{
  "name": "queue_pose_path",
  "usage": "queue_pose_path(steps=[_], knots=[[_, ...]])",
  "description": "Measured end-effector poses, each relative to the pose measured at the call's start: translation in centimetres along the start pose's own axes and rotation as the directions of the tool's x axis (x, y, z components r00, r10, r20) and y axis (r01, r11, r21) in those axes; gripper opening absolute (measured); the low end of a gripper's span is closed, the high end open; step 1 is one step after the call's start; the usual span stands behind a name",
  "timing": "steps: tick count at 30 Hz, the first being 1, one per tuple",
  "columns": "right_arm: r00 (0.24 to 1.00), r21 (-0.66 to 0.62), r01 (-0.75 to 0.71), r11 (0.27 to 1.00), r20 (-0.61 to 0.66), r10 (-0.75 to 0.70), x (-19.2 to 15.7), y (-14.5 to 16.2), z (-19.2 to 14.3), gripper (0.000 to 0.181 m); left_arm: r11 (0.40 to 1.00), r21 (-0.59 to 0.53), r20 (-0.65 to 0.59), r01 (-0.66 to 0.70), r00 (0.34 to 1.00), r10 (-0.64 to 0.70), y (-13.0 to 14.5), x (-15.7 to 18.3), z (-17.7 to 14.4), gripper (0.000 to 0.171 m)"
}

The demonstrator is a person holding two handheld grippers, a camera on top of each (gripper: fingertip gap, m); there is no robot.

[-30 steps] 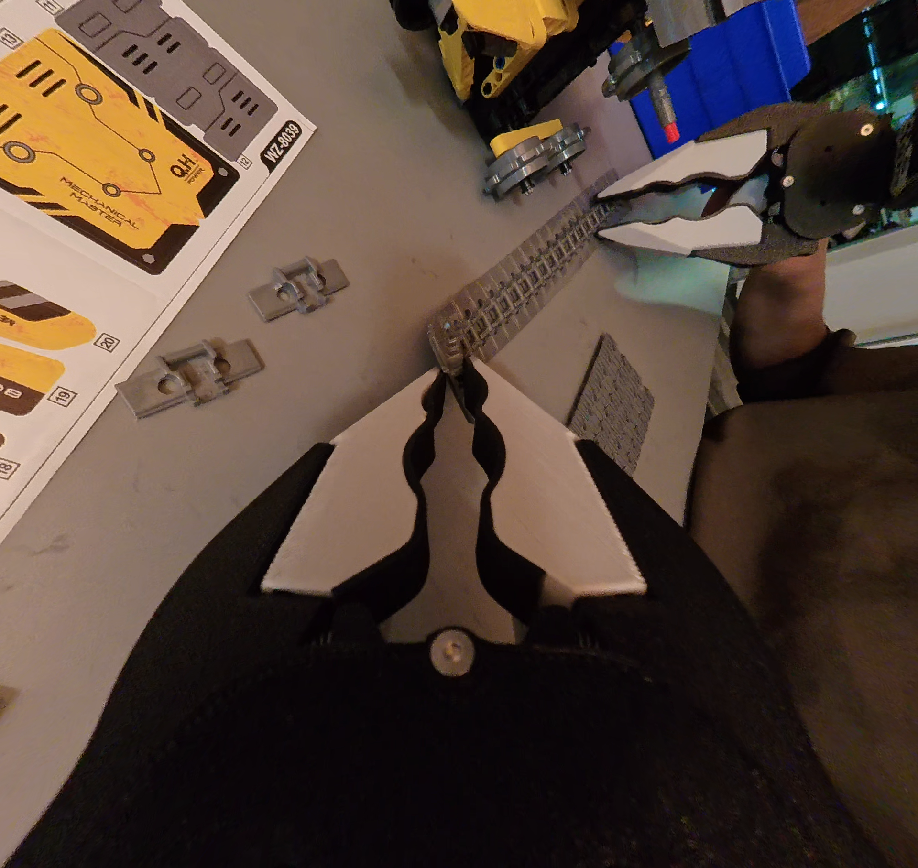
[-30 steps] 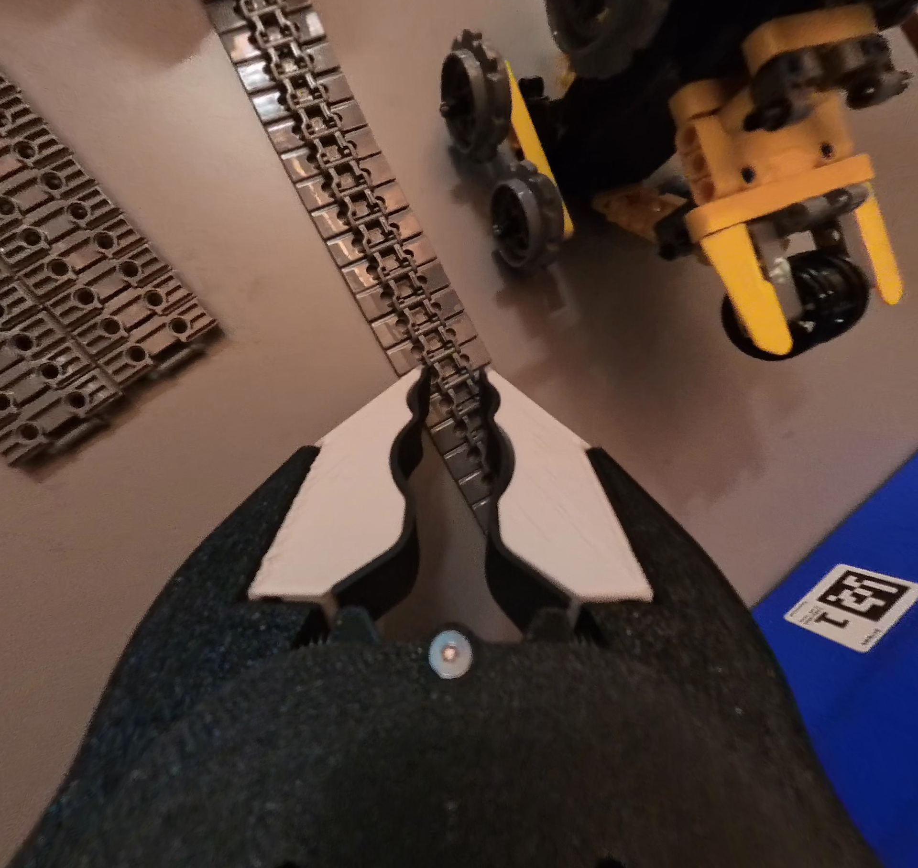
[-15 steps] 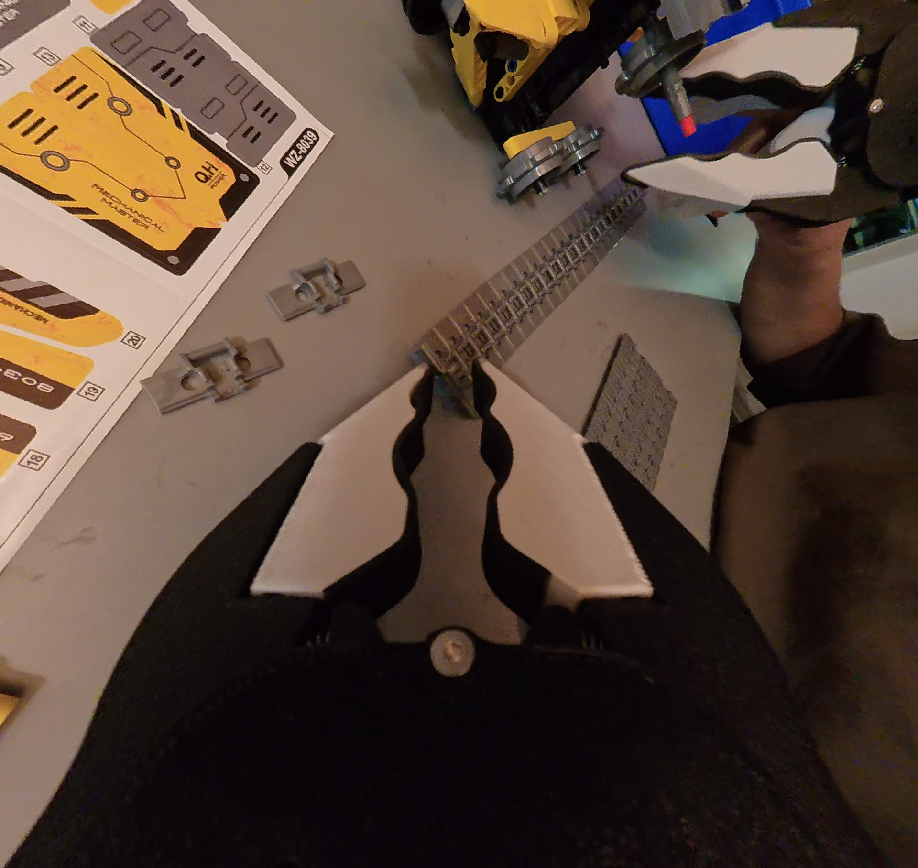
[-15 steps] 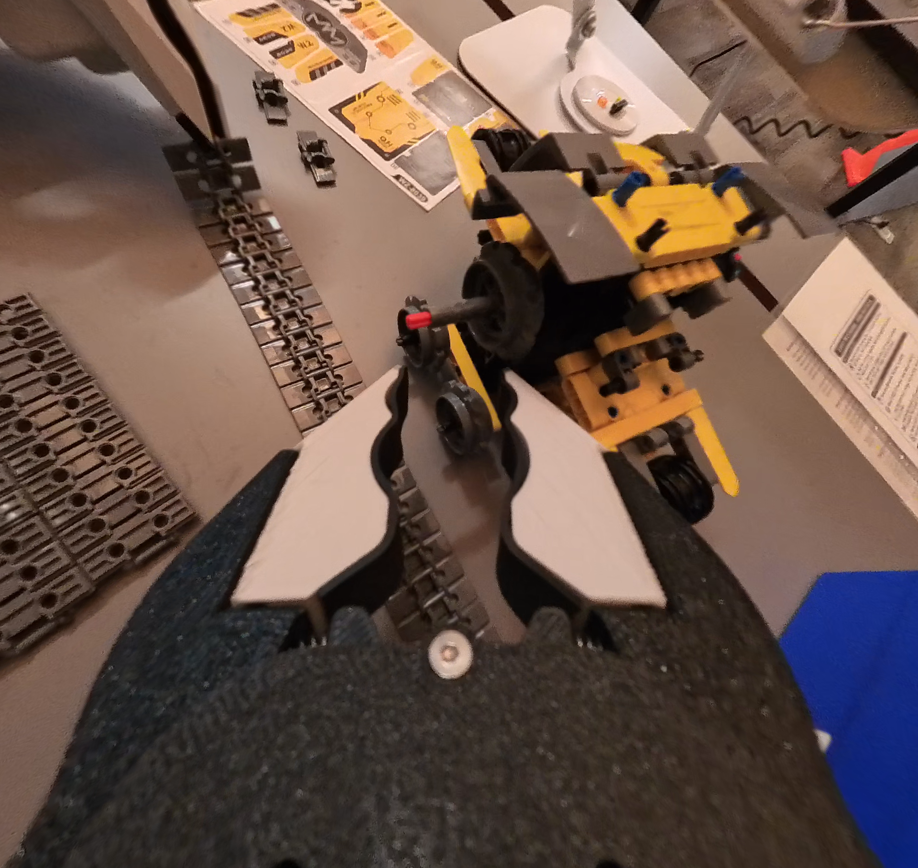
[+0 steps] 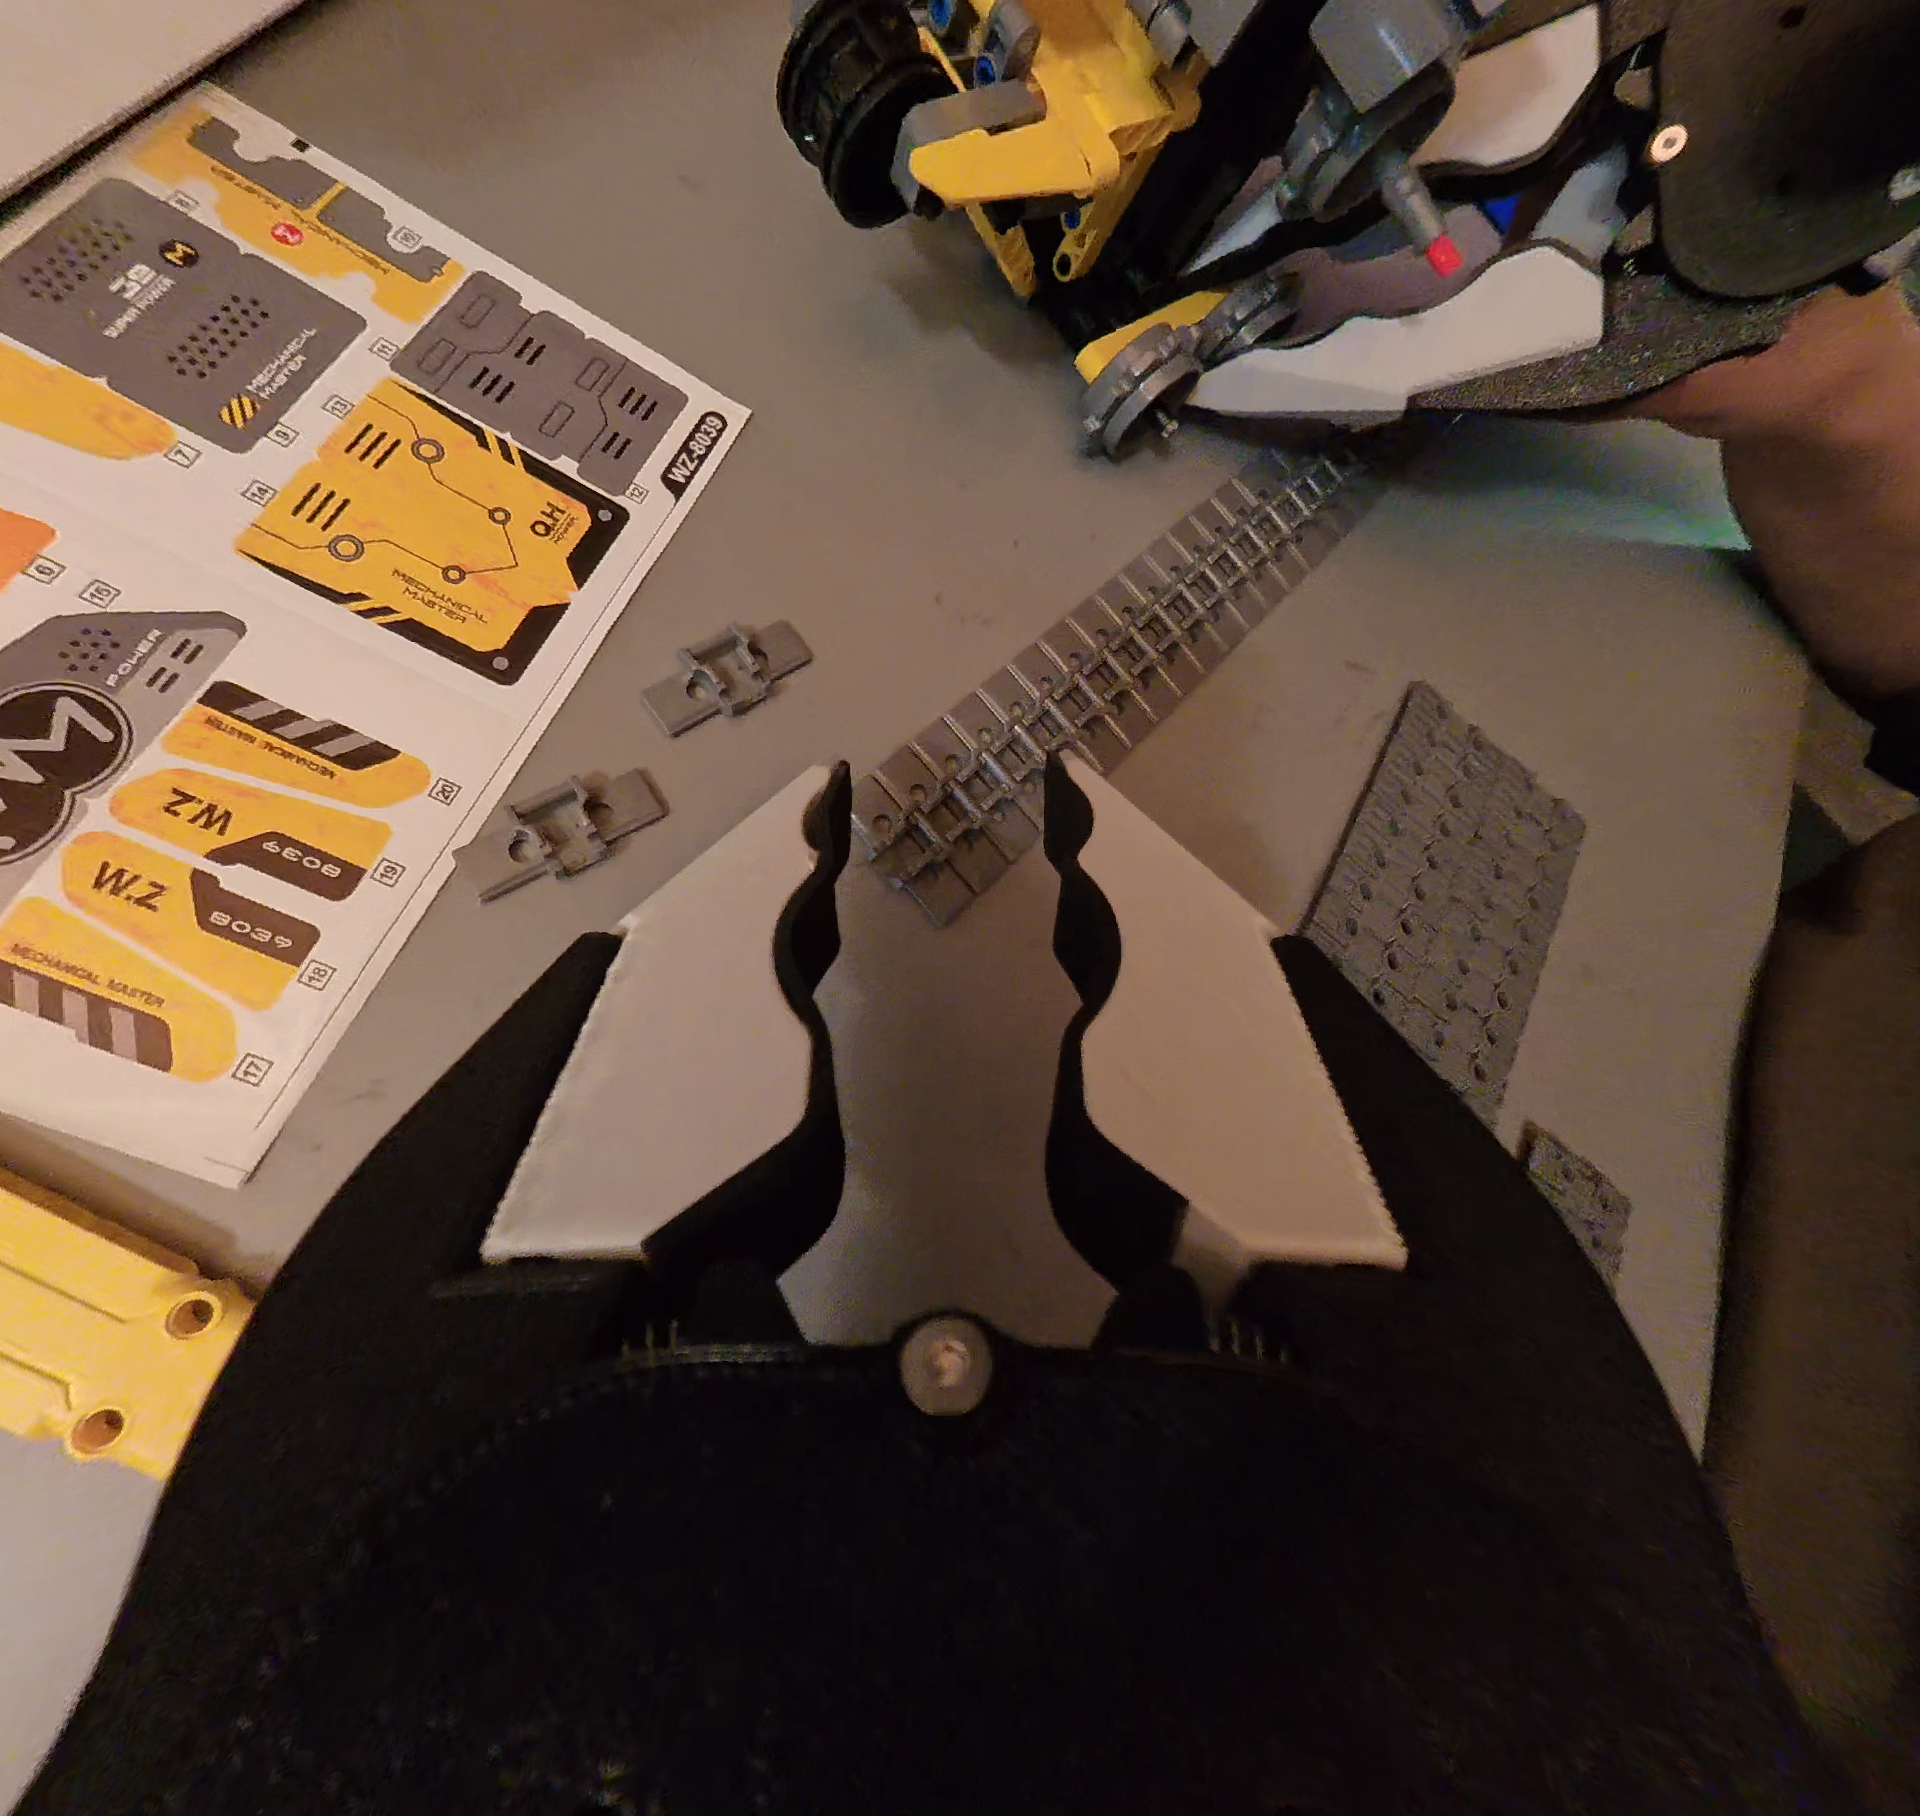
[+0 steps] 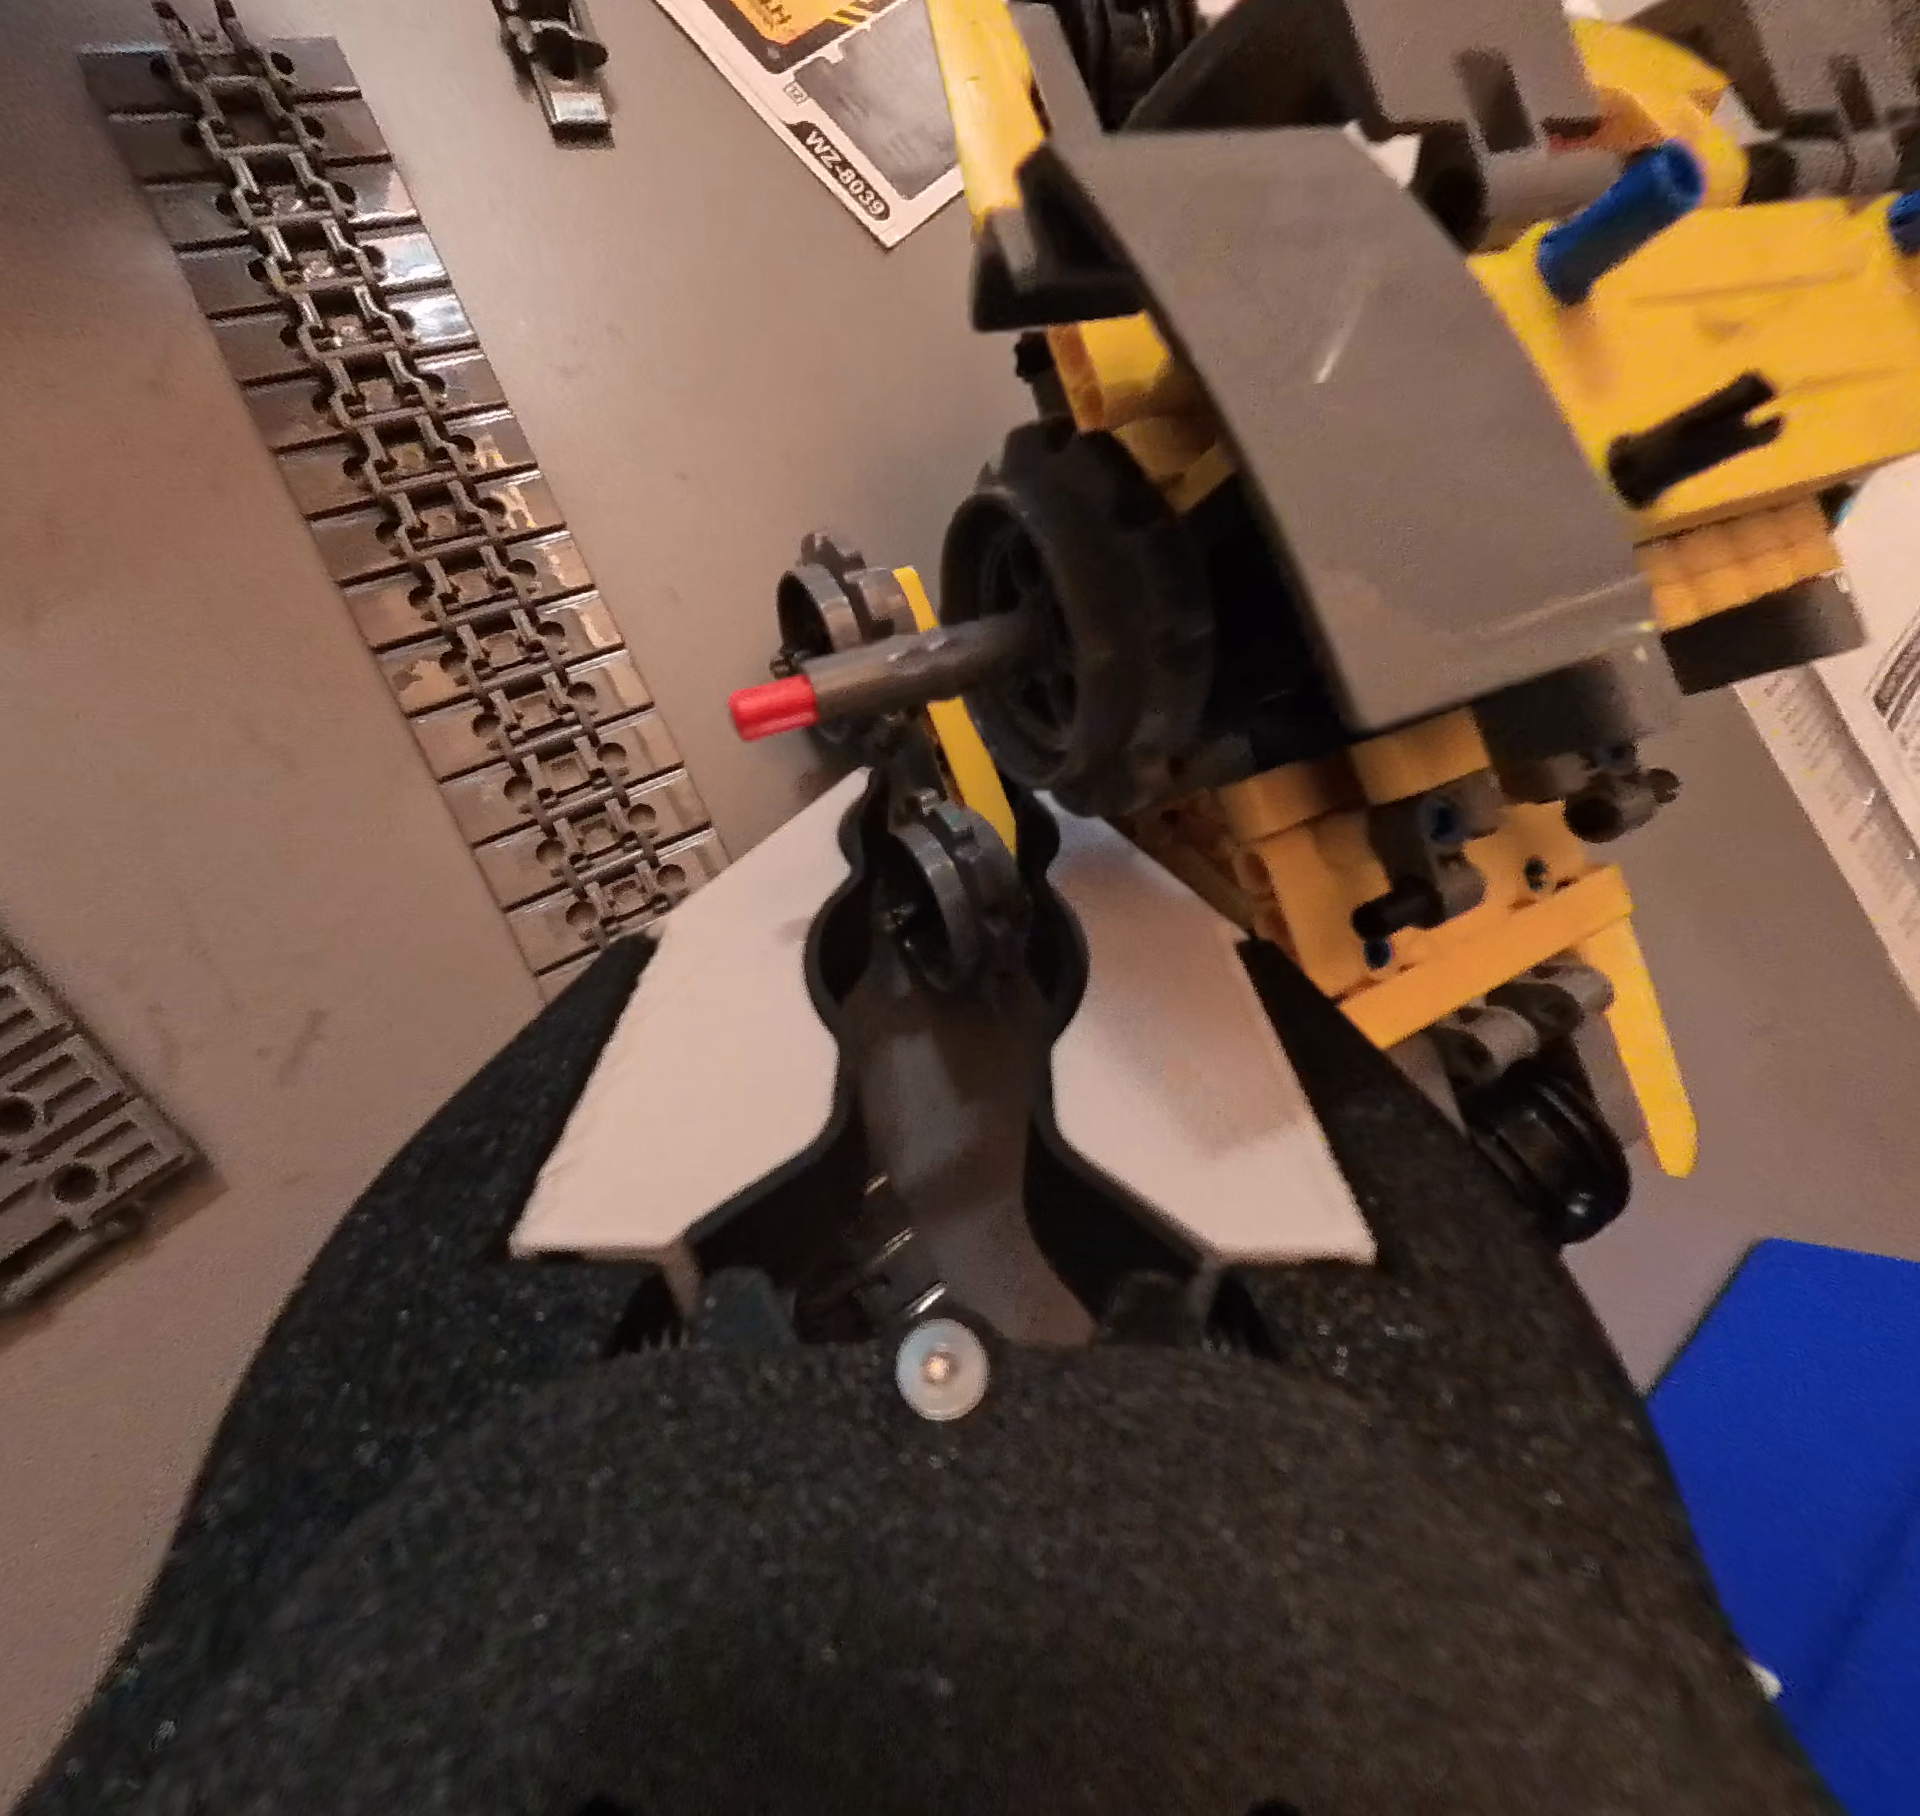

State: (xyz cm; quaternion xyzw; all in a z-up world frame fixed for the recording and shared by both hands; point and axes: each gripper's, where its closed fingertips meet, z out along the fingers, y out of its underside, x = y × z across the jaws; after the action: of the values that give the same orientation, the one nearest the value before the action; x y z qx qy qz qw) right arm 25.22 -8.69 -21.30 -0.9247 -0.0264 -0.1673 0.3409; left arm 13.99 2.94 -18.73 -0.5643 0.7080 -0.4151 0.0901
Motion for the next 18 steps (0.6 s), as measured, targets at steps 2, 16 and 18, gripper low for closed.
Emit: queue_pose_path(steps=[2,16,18], knots=[[1.000,0.000,-0.017,1.000,0.011,0.017,0.0,-0.1,0.0,0.023,1.000,-0.017,0.010,-0.018,1.000,0.018,0.2,0.0,0.2,0.038],[0.999,0.129,-0.012,0.992,0.051,0.006,-1.1,-1.5,-3.5,0.000,0.986,-0.127,0.092,-0.104,0.989,0.116,2.0,-0.5,2.1,0.042],[1.000,0.129,-0.005,0.992,0.021,0.002,-0.8,-0.9,-3.1,0.000,0.986,-0.127,0.089,-0.106,0.989,0.117,2.0,-0.4,2.2,0.042]])
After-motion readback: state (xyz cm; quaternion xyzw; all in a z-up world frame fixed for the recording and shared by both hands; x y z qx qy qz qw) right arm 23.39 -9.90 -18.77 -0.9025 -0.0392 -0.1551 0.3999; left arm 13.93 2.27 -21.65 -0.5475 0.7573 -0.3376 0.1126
